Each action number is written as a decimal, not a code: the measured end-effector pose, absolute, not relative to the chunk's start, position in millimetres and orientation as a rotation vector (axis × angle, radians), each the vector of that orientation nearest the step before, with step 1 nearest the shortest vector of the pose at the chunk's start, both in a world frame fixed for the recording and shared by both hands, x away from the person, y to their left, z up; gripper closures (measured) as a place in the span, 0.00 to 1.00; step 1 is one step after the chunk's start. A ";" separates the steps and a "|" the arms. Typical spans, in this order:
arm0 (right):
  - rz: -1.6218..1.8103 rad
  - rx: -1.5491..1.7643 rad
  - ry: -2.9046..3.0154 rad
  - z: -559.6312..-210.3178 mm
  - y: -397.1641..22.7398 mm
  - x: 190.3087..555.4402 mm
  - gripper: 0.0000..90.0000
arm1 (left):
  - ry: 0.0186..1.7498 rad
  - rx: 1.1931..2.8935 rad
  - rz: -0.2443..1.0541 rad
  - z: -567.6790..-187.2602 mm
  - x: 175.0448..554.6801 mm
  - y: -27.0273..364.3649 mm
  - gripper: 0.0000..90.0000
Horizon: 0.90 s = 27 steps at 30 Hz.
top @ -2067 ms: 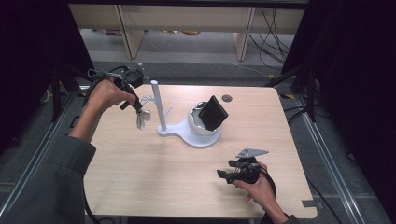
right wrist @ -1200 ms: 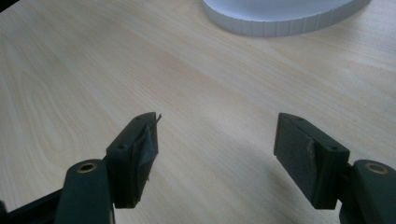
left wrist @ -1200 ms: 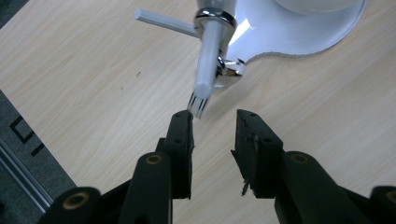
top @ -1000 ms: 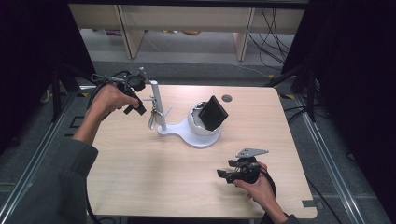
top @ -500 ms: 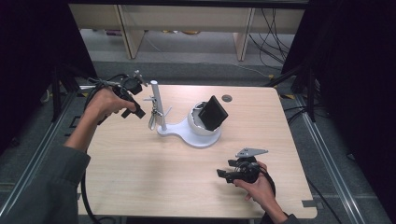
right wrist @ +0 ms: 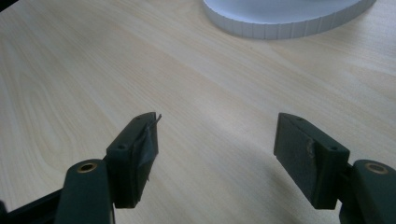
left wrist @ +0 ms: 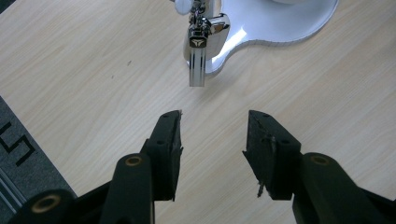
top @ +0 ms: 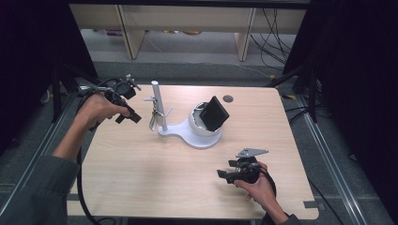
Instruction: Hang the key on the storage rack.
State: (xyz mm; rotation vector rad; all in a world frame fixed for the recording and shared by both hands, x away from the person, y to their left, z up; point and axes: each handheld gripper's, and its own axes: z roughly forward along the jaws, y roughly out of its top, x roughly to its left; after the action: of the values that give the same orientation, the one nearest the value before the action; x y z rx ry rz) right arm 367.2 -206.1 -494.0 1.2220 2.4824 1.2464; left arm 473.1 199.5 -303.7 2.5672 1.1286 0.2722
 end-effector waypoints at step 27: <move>1.236 1.231 2.489 -495.1 -200.5 368.9 0.35 | 1.127 2.563 0.240 -328.1 437.5 205.1 0.36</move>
State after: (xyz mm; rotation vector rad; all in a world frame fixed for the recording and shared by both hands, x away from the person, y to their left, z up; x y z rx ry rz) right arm 368.9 -200.5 -495.1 1.2314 2.4891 1.2359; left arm 437.5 205.1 -328.1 2.5626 1.1267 0.2396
